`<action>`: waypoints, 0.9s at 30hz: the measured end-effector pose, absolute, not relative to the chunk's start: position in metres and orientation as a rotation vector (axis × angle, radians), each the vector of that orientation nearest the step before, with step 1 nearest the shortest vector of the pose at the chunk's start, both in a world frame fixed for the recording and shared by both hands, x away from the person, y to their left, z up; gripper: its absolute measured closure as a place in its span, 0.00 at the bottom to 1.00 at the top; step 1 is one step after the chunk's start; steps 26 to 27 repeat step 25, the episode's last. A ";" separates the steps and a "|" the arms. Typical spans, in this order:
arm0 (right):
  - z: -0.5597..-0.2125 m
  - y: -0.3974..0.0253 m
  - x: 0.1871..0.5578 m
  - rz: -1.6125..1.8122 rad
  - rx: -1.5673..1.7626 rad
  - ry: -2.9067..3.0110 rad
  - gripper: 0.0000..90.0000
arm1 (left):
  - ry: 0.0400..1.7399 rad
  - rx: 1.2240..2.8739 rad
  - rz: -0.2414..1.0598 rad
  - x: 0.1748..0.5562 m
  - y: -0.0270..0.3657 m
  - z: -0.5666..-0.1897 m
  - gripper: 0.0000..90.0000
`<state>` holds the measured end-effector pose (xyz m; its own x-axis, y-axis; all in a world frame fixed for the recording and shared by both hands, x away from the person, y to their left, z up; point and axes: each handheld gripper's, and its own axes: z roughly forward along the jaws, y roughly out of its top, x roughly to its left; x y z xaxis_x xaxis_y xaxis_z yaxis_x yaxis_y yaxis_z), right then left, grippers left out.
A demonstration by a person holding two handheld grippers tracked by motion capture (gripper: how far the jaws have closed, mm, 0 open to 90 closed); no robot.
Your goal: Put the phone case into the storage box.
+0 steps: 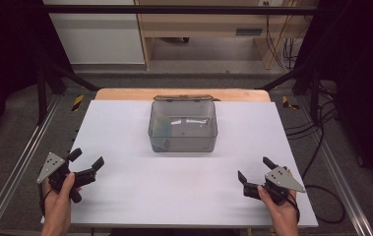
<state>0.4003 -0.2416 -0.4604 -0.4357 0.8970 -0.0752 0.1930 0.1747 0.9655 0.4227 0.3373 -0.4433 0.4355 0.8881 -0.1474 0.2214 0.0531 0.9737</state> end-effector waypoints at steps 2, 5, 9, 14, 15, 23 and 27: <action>-0.460 -0.242 0.400 1.303 1.035 1.764 0.04 | 1.040 1.455 0.681 0.421 0.337 -0.443 0.03; -0.460 -0.242 0.400 1.301 1.032 1.764 0.04 | 1.027 1.457 0.678 0.418 0.334 -0.443 0.03; -0.461 -0.243 0.400 1.299 1.032 1.762 0.04 | 1.009 1.460 0.669 0.415 0.330 -0.444 0.03; -0.461 -0.244 0.401 1.304 1.032 1.763 0.04 | 0.983 1.482 0.665 0.411 0.323 -0.445 0.03; -0.461 -0.244 0.401 1.303 1.030 1.763 0.03 | 0.973 1.484 0.666 0.409 0.322 -0.445 0.03; -0.462 -0.242 0.402 1.301 1.022 1.778 0.03 | 0.967 1.462 0.722 0.400 0.327 -0.440 0.03; -0.462 -0.242 0.402 1.303 1.020 1.779 0.03 | 0.977 1.449 0.723 0.400 0.331 -0.440 0.03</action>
